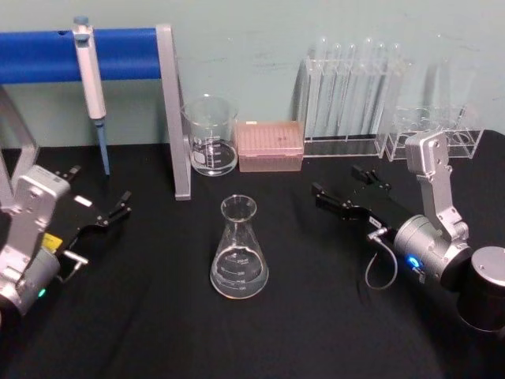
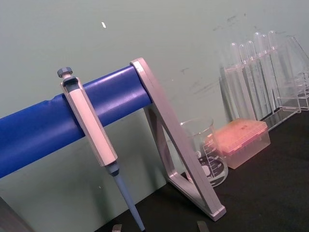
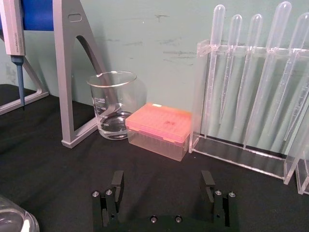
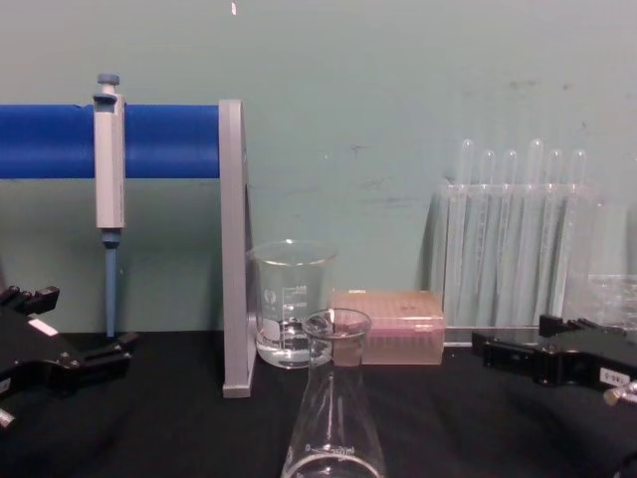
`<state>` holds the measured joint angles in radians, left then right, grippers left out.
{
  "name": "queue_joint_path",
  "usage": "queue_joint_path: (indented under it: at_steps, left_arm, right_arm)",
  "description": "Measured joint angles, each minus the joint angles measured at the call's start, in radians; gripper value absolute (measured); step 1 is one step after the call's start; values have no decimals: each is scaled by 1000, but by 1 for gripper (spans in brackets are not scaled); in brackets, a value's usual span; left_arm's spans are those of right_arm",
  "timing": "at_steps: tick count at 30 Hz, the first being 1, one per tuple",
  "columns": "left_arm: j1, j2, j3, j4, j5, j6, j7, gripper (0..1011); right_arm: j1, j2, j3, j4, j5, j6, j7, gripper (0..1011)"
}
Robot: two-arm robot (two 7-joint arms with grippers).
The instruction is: Grasp the erlenmeyer flask with one hand, shake it three times, then place it back.
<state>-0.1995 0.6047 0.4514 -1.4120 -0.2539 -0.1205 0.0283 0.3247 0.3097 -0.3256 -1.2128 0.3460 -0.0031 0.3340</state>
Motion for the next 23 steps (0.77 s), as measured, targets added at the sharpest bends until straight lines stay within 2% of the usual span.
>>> queue_joint_path:
  at_steps: [23]
  left_arm:
    - [0,0,0,0,0,0,0,1001]
  right_arm:
    - [0,0,0,0,0,0,0,1000]
